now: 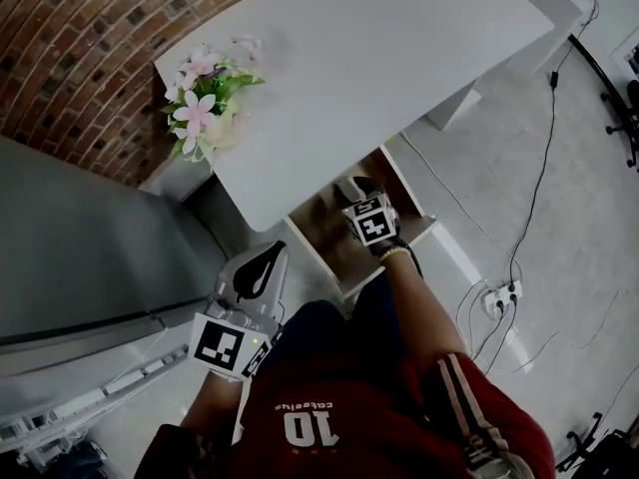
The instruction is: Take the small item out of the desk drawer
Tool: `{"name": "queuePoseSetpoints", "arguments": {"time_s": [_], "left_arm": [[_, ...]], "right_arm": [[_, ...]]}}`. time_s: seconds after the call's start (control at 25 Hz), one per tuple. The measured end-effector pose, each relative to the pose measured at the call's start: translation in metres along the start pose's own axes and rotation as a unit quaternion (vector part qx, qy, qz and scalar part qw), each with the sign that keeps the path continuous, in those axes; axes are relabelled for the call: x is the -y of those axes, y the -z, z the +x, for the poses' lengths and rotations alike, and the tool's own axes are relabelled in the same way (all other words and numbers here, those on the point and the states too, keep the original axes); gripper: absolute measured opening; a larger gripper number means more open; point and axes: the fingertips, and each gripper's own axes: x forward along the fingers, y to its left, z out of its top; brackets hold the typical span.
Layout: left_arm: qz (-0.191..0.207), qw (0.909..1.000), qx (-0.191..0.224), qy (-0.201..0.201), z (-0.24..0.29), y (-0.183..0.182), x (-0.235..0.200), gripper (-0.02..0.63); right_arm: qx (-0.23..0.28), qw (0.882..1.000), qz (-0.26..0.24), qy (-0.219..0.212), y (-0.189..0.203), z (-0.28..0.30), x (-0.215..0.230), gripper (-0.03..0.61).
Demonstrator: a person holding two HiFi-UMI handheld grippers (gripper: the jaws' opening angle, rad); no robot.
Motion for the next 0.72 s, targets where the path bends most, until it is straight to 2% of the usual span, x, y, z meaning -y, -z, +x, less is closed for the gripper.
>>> {"name": "queuePoseSetpoints", "arguments": {"time_s": [0.32, 0.4, 0.72], "left_arm": [[-0.013, 0.9999, 0.001, -0.011, 0.016, 0.015, -0.010, 0.003], [-0.015, 0.9998, 0.002, -0.014, 0.016, 0.013, -0.012, 0.003], [-0.019, 0.9998, 0.002, -0.008, 0.000, -0.025, -0.006, 0.003]], "right_arm": [[-0.020, 1.000, 0.003, 0.000, 0.018, 0.031, 0.014, 0.220], [-0.023, 1.000, 0.001, 0.005, 0.018, 0.031, 0.017, 0.161], [-0.017, 1.000, 0.006, 0.014, -0.005, -0.013, 0.008, 0.147]]}}
